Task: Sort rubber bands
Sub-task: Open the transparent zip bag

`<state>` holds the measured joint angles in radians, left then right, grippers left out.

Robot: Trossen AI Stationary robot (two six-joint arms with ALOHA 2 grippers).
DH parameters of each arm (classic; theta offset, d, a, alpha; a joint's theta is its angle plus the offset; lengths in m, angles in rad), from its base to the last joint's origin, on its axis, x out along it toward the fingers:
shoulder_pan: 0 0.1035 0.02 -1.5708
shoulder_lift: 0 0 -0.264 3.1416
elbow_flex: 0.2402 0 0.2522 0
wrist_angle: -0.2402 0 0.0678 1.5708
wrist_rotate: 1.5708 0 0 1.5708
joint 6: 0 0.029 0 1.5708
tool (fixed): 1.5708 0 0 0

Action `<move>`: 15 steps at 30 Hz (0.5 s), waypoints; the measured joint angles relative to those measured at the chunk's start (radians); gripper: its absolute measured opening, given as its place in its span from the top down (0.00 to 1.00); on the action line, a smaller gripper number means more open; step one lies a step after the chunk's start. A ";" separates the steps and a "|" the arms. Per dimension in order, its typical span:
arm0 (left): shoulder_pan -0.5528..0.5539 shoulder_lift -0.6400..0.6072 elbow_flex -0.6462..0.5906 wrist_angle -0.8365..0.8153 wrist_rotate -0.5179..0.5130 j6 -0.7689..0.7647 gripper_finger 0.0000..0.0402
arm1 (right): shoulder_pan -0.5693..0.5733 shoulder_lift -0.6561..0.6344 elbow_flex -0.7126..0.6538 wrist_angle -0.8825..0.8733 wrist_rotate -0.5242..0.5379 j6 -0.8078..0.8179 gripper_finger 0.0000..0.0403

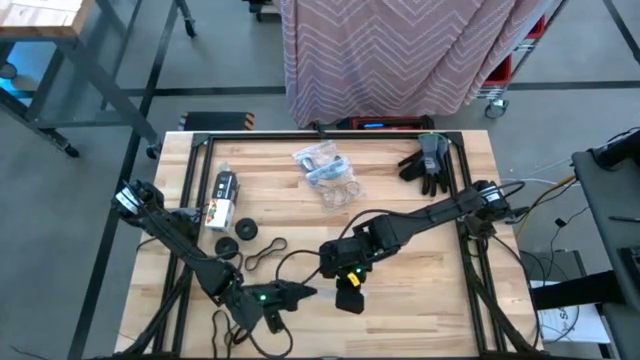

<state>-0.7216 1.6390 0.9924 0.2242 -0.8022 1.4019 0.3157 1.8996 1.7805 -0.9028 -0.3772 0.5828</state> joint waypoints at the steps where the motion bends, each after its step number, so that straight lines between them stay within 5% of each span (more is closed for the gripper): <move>1: 0.000 0.000 0.000 0.000 0.001 -0.005 0.72 | 0.000 0.000 0.000 0.000 0.000 0.000 0.99; 15: 0.013 -0.001 0.000 0.022 -0.002 -0.031 0.98 | 0.000 0.000 0.000 0.003 0.057 -0.034 0.94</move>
<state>-0.7084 1.6379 0.9924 0.2459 -0.8046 1.3705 0.3161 1.8996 1.7805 -0.8995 -0.3199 0.5487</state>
